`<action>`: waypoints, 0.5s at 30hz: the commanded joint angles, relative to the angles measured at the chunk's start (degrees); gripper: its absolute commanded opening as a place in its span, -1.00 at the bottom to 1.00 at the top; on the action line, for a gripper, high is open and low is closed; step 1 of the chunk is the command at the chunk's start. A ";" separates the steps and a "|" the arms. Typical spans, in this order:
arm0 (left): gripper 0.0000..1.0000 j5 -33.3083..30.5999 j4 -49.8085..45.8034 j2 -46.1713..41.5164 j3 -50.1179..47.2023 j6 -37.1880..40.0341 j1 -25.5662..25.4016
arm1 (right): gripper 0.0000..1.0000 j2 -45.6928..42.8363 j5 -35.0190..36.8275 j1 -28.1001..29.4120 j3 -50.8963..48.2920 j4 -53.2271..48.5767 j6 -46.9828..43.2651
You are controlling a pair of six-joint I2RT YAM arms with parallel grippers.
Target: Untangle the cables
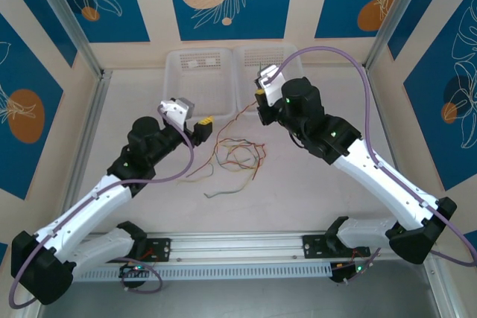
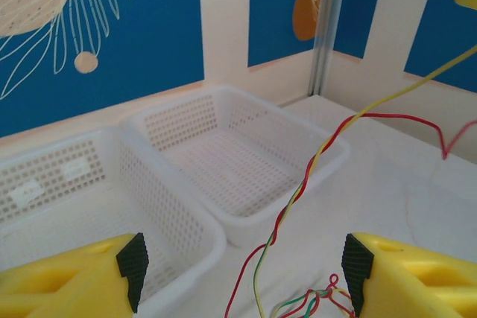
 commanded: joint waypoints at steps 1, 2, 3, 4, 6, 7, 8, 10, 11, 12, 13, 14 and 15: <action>0.43 4.34 2.82 1.09 1.77 1.10 -0.09 | -1.00 -0.74 4.91 0.57 0.18 7.29 0.40; 0.44 5.02 3.44 1.40 1.55 0.81 -0.07 | -1.00 -0.66 5.16 0.79 -0.31 9.03 0.93; 0.44 5.37 3.83 1.68 1.41 0.48 -0.11 | -1.00 -0.74 4.82 0.97 -1.08 10.92 1.26; 0.46 5.41 4.05 2.03 1.32 0.11 -0.13 | -1.00 -0.83 4.68 1.25 -2.30 13.51 1.61; 0.49 5.73 4.05 2.51 1.47 -0.36 -0.14 | -1.00 -1.09 2.82 1.45 -4.78 18.39 3.61; 0.50 5.86 4.20 2.65 1.32 -0.45 -0.18 | -1.00 -1.18 0.75 1.47 -6.21 20.94 5.05; 0.50 5.95 4.50 2.66 1.17 -0.63 -0.22 | -1.00 -1.14 -1.93 1.45 -7.45 23.11 6.24; 0.52 5.75 4.75 2.67 0.89 -0.71 -0.25 | -1.00 -0.69 -6.55 1.58 -10.44 27.51 7.65; 0.54 5.48 4.88 2.64 0.67 -0.72 -0.25 | -1.00 -0.02 -6.98 1.84 -11.26 29.02 8.15; 0.55 5.26 4.80 2.64 0.62 -0.68 -0.23 | -1.00 0.87 -7.39 1.96 -11.41 29.37 8.80; 0.55 5.28 4.39 2.51 0.62 -0.45 -0.18 | -1.00 2.00 -8.23 1.90 -11.14 29.10 8.95; 0.54 5.42 3.93 2.39 0.70 -0.16 -0.23 | -1.00 2.98 -8.26 2.23 -10.54 28.30 8.73; 0.53 5.38 3.51 2.17 0.70 0.09 -0.20 | -1.00 3.65 -7.95 2.52 -10.16 27.64 8.43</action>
